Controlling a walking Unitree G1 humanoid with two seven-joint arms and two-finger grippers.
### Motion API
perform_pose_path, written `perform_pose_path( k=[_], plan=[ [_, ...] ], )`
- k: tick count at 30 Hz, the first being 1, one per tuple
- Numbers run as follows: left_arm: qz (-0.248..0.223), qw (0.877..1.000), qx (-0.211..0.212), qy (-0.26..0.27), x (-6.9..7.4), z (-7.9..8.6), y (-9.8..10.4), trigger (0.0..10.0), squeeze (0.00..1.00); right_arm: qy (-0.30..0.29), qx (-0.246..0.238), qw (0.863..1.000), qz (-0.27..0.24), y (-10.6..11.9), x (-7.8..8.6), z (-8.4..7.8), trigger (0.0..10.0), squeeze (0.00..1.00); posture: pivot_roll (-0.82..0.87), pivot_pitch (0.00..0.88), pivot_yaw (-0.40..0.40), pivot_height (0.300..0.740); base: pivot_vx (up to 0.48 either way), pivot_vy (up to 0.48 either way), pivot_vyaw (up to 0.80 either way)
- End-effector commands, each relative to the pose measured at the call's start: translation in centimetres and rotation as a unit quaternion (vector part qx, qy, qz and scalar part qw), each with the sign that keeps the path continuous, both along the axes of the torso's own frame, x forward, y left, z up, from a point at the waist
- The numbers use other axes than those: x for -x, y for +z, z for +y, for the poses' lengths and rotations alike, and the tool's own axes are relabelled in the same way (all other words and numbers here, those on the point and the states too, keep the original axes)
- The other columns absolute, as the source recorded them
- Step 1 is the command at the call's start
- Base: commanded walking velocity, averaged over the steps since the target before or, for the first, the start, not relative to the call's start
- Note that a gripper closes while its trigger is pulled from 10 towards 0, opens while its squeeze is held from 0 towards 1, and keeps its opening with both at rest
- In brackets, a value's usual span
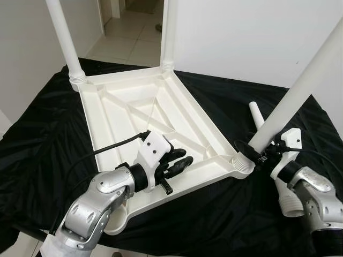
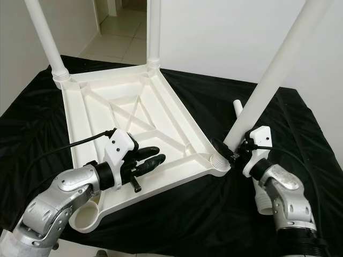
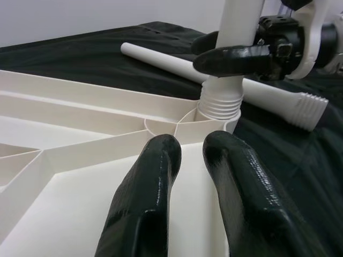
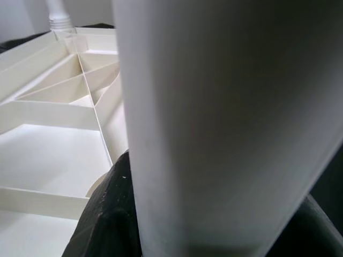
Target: Building children table
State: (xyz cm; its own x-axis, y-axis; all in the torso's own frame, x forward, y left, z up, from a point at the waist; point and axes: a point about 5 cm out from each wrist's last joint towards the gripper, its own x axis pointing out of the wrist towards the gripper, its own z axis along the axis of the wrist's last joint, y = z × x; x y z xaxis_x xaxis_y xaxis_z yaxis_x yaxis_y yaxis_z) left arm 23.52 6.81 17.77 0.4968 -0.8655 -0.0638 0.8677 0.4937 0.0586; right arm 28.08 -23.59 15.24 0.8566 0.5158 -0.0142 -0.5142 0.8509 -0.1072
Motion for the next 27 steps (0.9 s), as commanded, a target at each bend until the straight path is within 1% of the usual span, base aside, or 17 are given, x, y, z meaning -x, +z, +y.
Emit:
perform_pose_path(
  k=[1,2,3,4,5,6,7,8,11,15,16,18,20,22,23,26,27],
  plan=[
    [0.003,0.999,-0.003,-0.035,0.5,-0.3,0.1,10.0,0.0,-0.043,-0.006,0.998,0.04,-1.8,0.2,0.6,0.0,0.0,0.12,0.032,-0.061,0.74,0.0,0.0,0.0],
    [0.003,0.999,-0.003,-0.035,0.5,-0.3,0.1,10.0,0.0,-0.043,-0.006,0.998,0.04,-1.8,0.2,0.6,0.0,0.0,0.12,0.032,-0.061,0.74,0.0,0.0,0.0],
    [0.002,0.999,-0.002,-0.034,0.5,-0.3,0.1,10.0,0.0,-0.062,-0.009,0.997,0.042,-1.9,0.2,0.7,0.0,0.0,0.12,0.032,-0.061,0.74,0.0,0.0,0.0],
    [0.002,0.999,-0.002,-0.034,0.5,-0.3,0.1,10.0,0.0,-0.062,-0.009,0.997,0.042,-1.9,0.2,0.7,0.0,0.0,0.12,0.032,-0.061,0.74,0.0,0.0,0.0],
    [0.003,0.999,-0.002,-0.033,0.5,-0.3,0.0,10.0,0.0,-0.082,-0.011,0.996,0.041,-2.1,0.3,1.1,0.0,0.0,0.12,0.031,-0.061,0.74,0.0,0.0,0.0],
    [0.003,0.999,-0.002,-0.033,0.5,-0.3,0.0,10.0,0.0,-0.082,-0.011,0.996,0.041,-2.1,0.3,1.1,0.0,0.0,0.12,0.031,-0.061,0.74,0.0,0.0,0.0],
    [0.003,0.999,-0.002,-0.035,0.5,-0.4,0.0,10.0,0.0,-0.101,-0.012,0.994,0.036,-2.1,0.3,1.5,0.0,0.0,0.11,0.031,-0.062,0.74,0.0,0.0,0.0],
    [0.003,0.999,-0.002,-0.035,0.5,-0.4,0.0,10.0,0.0,-0.101,-0.012,0.994,0.036,-2.1,0.3,1.5,0.0,0.0,0.11,0.031,-0.062,0.74,0.0,0.0,0.0],
    [0.004,0.999,-0.001,-0.037,0.5,-0.5,0.0,10.0,0.0,-0.145,-0.029,0.989,0.029,-2.0,0.5,2.9,0.0,0.0,0.11,0.027,-0.065,0.74,0.0,0.0,0.0],
    [0.004,0.999,0.0,-0.037,0.5,-0.6,0.0,10.0,0.0,-0.153,-0.032,0.987,0.029,-2.0,0.5,3.1,0.0,0.0,0.11,0.027,-0.065,0.74,0.0,0.0,0.0],
    [0.005,0.999,0.0,-0.04,0.6,-0.7,-0.1,10.0,0.0,-0.215,-0.047,0.975,0.033,-2.3,0.6,4.0,0.0,0.0,0.11,0.026,-0.07,0.74,0.0,0.0,0.0],
    [0.005,0.999,0.0,-0.041,0.7,-0.7,-0.1,10.0,0.0,-0.261,-0.054,0.963,0.034,-2.4,0.7,4.5,0.0,0.0,0.11,0.026,-0.07,0.74,0.0,0.0,0.0],
    [0.006,0.999,0.0,-0.041,0.7,-0.8,-0.1,10.0,0.0,-0.272,-0.052,0.96,0.037,-2.5,0.7,4.7,0.0,0.0,0.11,0.026,-0.072,0.74,0.0,0.0,0.0],
    [0.006,0.999,0.001,-0.042,0.7,-0.8,-0.1,10.0,0.0,-0.305,-0.051,0.95,0.049,-2.8,0.7,5.0,0.0,0.0,0.11,0.026,-0.074,0.74,0.0,0.0,0.0],
    [0.006,0.999,0.001,-0.042,0.7,-0.8,-0.1,10.0,0.0,-0.305,-0.051,0.95,0.049,-2.8,0.7,5.0,0.0,0.0,0.11,0.026,-0.074,0.74,0.0,0.0,0.0],
    [0.007,0.999,0.002,-0.044,0.8,-0.9,-0.1,10.0,0.0,-0.356,-0.05,0.931,0.059,-3.1,0.6,5.0,0.0,0.0,0.11,0.024,-0.076,0.74,0.0,0.0,0.0],
    [0.007,0.999,0.002,-0.044,0.8,-0.9,-0.1,10.0,0.0,-0.356,-0.05,0.931,0.059,-3.1,0.6,5.0,0.0,0.0,0.11,0.024,-0.076,0.74,0.0,0.0,0.0]
  ],
)
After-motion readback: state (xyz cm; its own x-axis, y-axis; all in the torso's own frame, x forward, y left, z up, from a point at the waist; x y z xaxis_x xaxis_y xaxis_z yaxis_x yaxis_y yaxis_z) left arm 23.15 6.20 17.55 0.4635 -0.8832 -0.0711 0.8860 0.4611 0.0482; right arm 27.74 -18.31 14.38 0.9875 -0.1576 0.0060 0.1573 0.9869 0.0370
